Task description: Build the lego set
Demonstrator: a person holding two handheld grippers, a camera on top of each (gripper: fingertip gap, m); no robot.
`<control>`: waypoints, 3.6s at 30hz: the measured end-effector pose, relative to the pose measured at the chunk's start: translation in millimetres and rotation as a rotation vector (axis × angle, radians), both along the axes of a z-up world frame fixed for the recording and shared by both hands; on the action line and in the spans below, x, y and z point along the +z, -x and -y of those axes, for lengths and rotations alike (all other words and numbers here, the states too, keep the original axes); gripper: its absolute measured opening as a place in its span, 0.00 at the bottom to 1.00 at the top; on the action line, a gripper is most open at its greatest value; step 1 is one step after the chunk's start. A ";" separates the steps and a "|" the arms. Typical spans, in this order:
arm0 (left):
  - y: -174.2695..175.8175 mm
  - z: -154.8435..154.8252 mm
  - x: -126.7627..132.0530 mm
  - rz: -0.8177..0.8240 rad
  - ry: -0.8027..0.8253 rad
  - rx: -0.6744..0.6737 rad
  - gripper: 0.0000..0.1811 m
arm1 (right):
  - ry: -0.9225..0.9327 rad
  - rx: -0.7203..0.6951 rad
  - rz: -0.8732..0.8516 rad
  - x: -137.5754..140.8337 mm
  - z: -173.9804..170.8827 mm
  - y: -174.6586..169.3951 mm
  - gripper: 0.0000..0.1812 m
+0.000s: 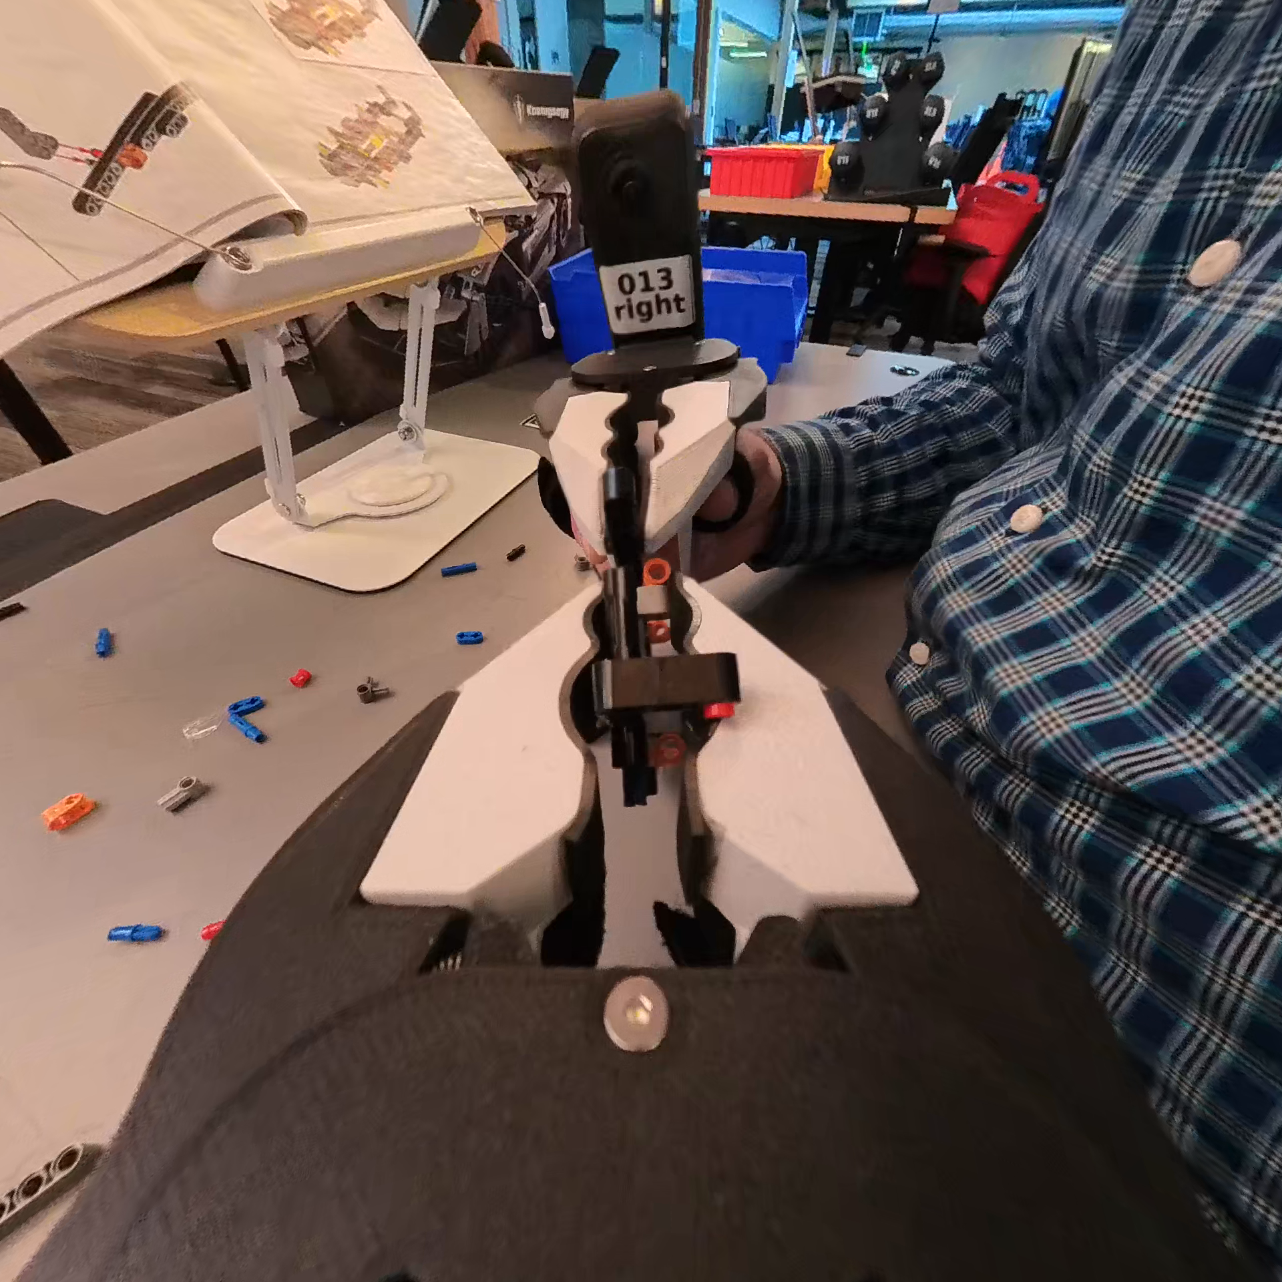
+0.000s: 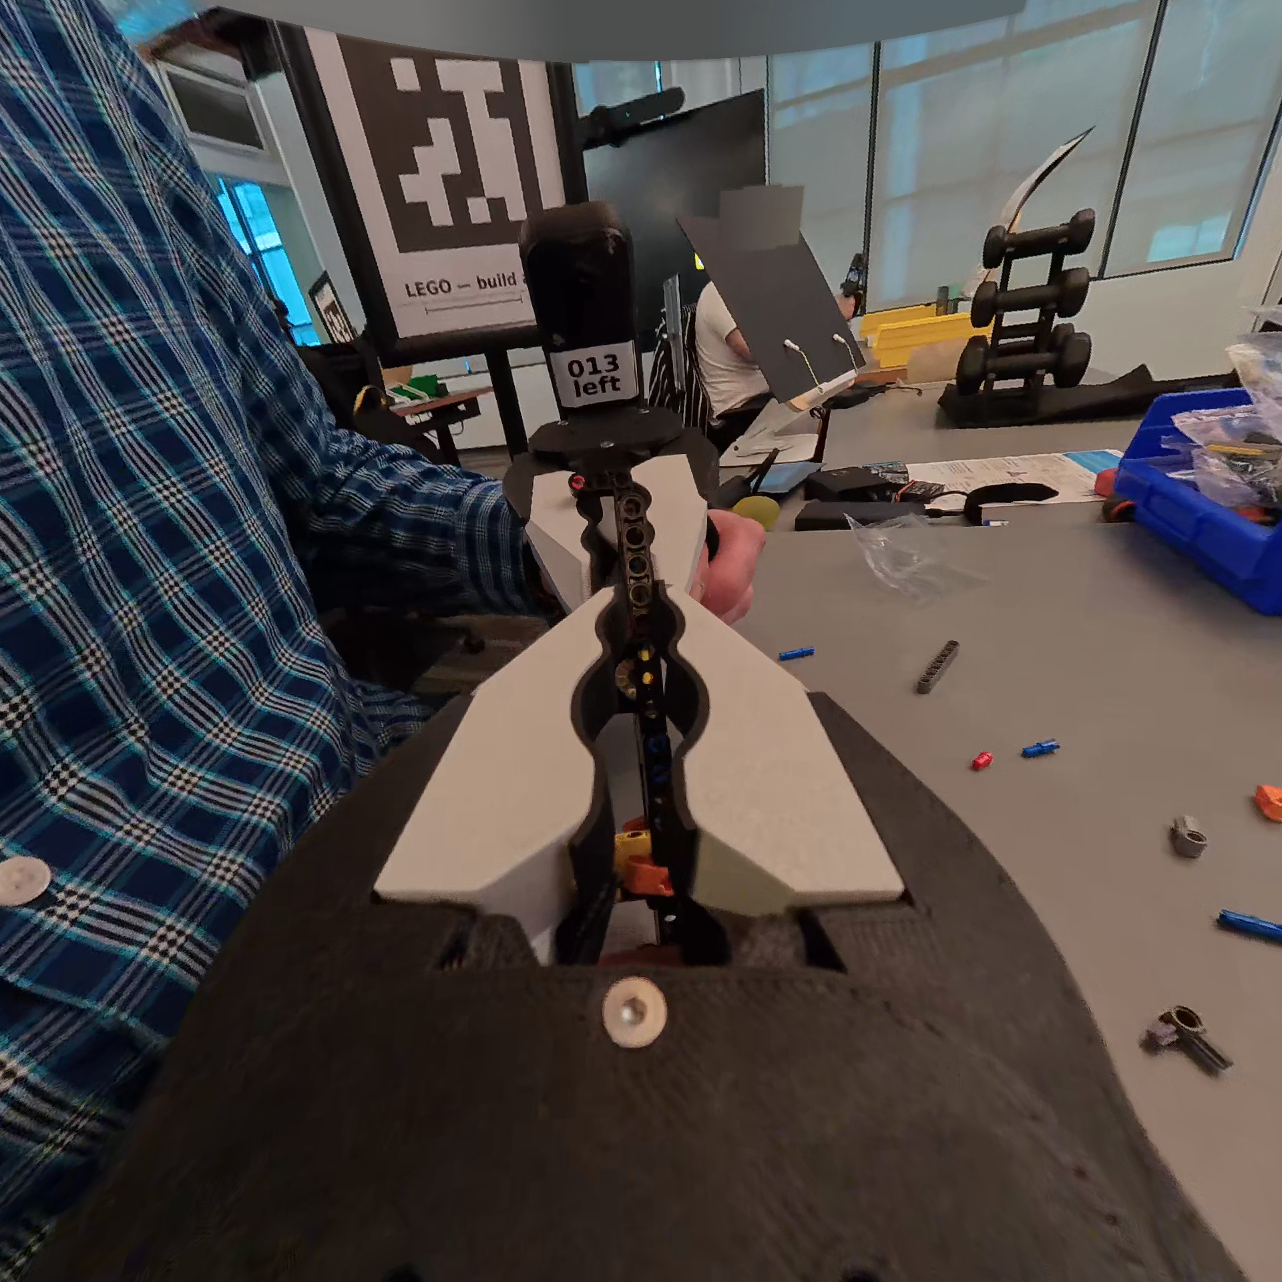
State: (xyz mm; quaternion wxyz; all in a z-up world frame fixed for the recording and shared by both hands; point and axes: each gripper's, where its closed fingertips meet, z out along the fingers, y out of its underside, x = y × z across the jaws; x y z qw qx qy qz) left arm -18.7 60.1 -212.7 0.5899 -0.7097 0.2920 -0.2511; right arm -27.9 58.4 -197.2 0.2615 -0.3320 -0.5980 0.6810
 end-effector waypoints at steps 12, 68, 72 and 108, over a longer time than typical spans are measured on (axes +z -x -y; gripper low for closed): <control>3.5 6.4 -5.2 -0.003 0.038 -0.021 0.08 | -0.086 -0.096 0.015 -3.5 6.2 3.5 0.02; 56.2 33.3 28.0 -0.362 0.181 0.271 0.36 | -0.283 -0.065 0.229 -32.2 10.3 13.9 0.02; 38.6 29.0 -5.3 -0.547 0.237 0.240 0.34 | -0.404 -0.028 0.234 -36.3 22.9 14.8 0.02; 35.5 36.4 -84.7 -0.390 0.229 0.129 0.10 | -0.589 0.253 0.549 -82.8 38.0 29.8 0.02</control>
